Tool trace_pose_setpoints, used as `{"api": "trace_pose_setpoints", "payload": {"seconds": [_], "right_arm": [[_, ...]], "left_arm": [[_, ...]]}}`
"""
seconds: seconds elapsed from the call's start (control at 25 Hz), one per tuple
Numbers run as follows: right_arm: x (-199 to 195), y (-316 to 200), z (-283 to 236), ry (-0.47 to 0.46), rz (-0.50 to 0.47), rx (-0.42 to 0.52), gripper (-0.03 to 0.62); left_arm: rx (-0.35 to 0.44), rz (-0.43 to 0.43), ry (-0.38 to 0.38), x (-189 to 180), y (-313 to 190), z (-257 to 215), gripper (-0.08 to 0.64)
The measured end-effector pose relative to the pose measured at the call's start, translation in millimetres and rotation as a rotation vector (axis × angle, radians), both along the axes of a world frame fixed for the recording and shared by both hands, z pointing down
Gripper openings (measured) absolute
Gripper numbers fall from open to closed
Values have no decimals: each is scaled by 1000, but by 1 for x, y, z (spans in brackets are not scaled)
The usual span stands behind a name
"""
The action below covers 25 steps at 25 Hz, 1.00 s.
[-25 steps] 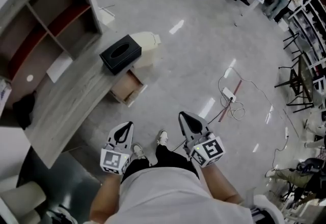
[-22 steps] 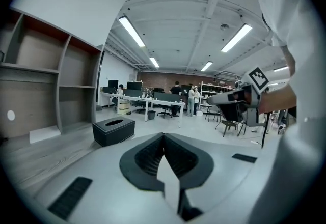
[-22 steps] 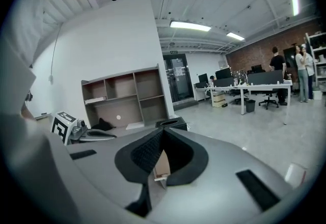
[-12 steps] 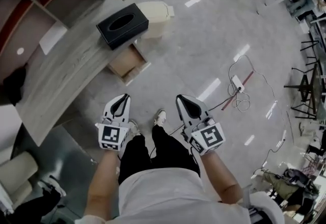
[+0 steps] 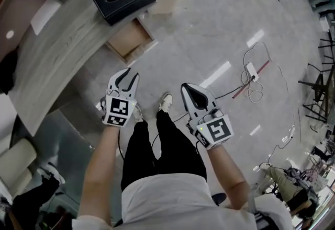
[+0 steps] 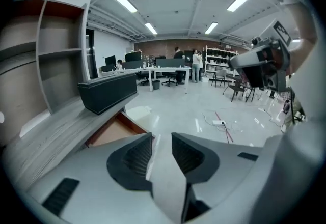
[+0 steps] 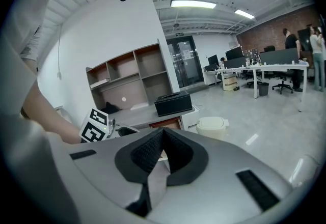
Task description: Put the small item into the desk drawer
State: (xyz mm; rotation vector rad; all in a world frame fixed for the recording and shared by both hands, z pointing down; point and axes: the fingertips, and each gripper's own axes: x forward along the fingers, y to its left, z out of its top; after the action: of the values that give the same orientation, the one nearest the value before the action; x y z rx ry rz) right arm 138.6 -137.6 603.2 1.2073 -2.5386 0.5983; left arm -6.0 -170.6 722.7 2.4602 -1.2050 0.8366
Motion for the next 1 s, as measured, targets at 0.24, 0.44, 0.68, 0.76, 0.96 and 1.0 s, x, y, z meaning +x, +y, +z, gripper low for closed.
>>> {"api": "trace_pose_setpoints", "payload": {"seconds": [0.24,0.44,0.68,0.76,0.96,1.0], "right_arm": [[-1,3,29,-20,-17,-6,23],[10,-4,49,-11,-12,-20,23],[36,-9,58,22,3,-16,23],[46,-12,63,33,14,-20,23],[61,-17,70,54,28,-30,23],[62,-16,71,55,26,-34,23]], "left_arm": [[-71,61,-146,5,-14,72,178],[-130,141,-270,14,-19,117,235],[-158,242,-425,21,-27,157,236],[-184,207,-423,18,-36,163,235],[-236,166,-428,20,-53,173,217],[-235,166,-432,21,-55,172,202]]}}
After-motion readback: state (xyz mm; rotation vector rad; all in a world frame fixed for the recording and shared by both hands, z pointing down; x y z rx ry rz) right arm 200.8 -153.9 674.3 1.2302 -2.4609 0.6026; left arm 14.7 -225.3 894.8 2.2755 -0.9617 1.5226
